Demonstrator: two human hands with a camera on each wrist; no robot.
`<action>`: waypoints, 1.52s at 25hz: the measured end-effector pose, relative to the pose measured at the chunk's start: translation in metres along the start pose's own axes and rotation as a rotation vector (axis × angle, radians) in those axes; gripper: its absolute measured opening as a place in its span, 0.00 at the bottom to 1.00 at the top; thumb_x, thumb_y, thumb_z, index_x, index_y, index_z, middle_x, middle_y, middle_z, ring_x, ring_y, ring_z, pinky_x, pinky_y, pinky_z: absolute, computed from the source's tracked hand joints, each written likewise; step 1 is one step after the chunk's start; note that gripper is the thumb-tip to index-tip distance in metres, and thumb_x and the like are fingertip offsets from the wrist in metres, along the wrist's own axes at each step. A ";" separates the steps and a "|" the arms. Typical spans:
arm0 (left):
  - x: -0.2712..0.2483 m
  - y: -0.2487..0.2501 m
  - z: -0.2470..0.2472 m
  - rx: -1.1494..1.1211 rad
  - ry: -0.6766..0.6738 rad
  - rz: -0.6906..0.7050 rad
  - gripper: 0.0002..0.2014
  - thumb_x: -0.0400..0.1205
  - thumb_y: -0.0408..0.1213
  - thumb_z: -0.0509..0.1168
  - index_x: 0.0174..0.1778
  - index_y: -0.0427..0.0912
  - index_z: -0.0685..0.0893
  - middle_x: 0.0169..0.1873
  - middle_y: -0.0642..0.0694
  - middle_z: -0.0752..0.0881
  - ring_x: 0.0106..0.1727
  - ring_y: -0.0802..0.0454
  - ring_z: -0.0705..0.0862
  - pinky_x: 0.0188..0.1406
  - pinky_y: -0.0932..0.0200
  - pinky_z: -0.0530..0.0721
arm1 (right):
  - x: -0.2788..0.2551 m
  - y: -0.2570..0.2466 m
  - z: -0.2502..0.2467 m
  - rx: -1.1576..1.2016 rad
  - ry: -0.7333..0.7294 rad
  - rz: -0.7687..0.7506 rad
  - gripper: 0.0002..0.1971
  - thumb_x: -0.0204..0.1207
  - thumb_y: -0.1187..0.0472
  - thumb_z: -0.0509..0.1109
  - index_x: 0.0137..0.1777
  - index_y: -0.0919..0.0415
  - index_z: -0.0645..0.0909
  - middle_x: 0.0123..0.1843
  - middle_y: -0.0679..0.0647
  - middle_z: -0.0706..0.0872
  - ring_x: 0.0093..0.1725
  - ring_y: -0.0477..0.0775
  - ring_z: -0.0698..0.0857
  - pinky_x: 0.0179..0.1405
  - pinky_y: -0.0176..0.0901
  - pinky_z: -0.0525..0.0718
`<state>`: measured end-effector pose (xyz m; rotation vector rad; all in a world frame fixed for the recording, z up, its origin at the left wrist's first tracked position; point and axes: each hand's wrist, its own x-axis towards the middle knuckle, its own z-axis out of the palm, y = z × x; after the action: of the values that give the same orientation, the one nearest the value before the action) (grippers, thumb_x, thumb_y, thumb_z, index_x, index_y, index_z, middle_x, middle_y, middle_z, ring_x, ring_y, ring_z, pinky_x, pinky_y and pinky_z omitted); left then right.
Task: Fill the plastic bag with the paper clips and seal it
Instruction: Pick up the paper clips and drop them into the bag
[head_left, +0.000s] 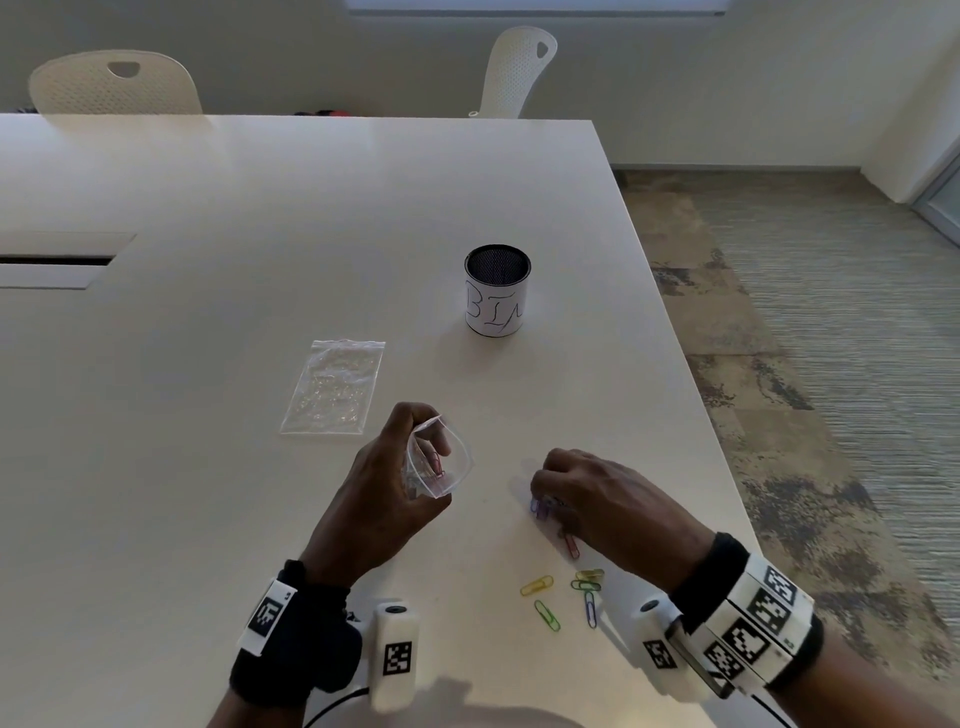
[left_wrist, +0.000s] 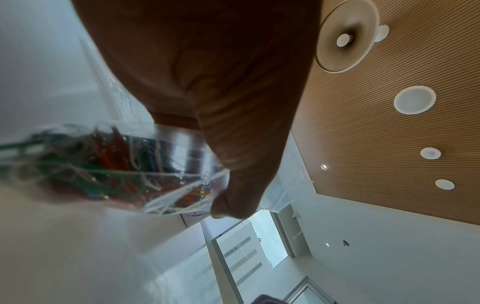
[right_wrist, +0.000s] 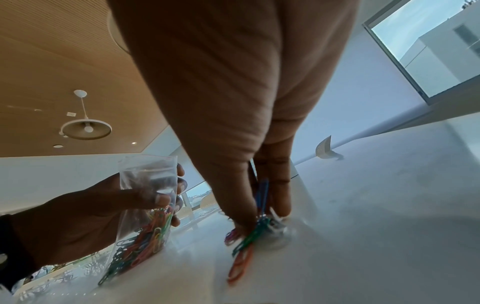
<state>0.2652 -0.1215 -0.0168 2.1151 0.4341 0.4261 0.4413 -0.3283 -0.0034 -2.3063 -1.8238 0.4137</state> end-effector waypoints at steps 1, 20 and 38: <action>0.000 0.000 0.001 -0.003 -0.002 0.000 0.30 0.74 0.25 0.79 0.63 0.53 0.74 0.52 0.53 0.88 0.51 0.48 0.88 0.46 0.56 0.92 | 0.001 0.000 0.000 0.005 0.020 0.014 0.08 0.86 0.64 0.69 0.61 0.54 0.84 0.58 0.49 0.85 0.53 0.47 0.86 0.50 0.39 0.87; 0.001 0.007 0.004 -0.011 -0.010 0.011 0.29 0.74 0.26 0.79 0.64 0.51 0.75 0.52 0.52 0.87 0.49 0.47 0.88 0.44 0.52 0.92 | 0.013 -0.028 -0.042 1.265 0.500 0.230 0.06 0.73 0.74 0.80 0.49 0.68 0.92 0.43 0.62 0.96 0.42 0.58 0.94 0.50 0.42 0.93; -0.003 0.006 0.002 0.004 0.033 0.007 0.28 0.75 0.28 0.80 0.63 0.53 0.74 0.49 0.54 0.88 0.49 0.52 0.89 0.44 0.65 0.88 | 0.040 -0.064 -0.029 0.775 0.577 0.045 0.09 0.77 0.73 0.77 0.51 0.59 0.93 0.48 0.47 0.96 0.47 0.41 0.94 0.50 0.40 0.93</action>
<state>0.2641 -0.1278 -0.0130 2.1161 0.4473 0.4649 0.4001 -0.2736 0.0391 -1.6817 -1.0718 0.3302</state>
